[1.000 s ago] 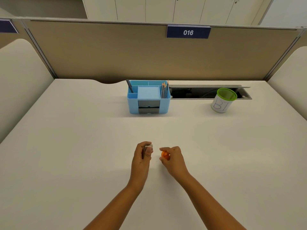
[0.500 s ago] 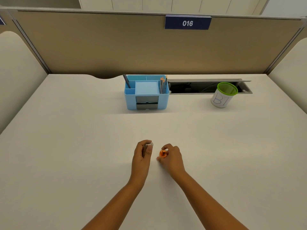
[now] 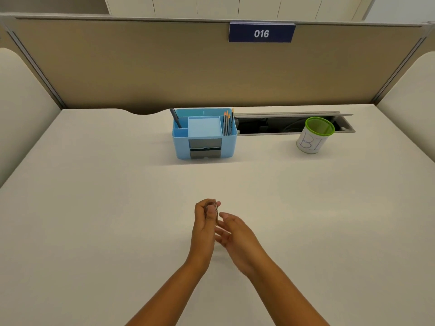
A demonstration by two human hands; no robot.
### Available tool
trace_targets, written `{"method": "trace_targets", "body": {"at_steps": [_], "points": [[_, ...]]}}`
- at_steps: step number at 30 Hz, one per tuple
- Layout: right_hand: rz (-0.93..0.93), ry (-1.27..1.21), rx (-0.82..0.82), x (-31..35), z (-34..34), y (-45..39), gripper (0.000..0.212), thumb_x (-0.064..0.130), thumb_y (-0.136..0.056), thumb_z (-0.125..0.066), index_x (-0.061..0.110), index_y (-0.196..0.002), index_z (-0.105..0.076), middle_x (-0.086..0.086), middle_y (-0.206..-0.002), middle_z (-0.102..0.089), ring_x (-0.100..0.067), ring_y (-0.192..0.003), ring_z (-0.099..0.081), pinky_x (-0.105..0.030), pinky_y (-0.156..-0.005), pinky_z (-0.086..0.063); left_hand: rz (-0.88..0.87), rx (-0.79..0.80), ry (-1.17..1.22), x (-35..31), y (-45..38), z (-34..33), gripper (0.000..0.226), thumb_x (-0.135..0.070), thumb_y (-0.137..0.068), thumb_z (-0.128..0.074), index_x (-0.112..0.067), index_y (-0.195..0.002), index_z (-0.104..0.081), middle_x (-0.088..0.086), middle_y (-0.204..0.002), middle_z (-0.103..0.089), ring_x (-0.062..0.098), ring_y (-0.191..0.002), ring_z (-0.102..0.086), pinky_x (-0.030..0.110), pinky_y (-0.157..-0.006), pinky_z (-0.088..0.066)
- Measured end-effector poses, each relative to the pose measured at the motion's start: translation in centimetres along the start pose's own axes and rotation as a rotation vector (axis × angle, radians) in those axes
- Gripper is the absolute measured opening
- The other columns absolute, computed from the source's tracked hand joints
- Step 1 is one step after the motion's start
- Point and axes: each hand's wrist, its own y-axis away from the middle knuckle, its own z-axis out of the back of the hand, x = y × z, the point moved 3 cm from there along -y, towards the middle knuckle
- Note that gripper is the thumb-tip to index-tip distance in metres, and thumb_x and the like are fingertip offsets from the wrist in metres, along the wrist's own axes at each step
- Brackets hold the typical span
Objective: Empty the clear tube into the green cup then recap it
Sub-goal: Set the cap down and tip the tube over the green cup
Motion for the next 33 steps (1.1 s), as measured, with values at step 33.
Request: {"method": "trace_targets", "body": {"at_steps": [33], "points": [[0.323,-0.697,-0.373,14.6,10.9,-3.6,0.021,0.024,-0.092,-0.055,0.007,-0.103,-0.058,-0.006,-0.113,-0.06,-0.017,-0.125,-0.051,-0.029,-0.105,-0.042,-0.118,0.22,-0.764,5.7,-5.8,2.7,0.055,-0.039,-0.092,-0.037,-0.027,-0.141,-0.015,-0.004,-0.151,-0.024,0.012,-0.138,-0.018,0.031,-0.112,-0.014]]}}
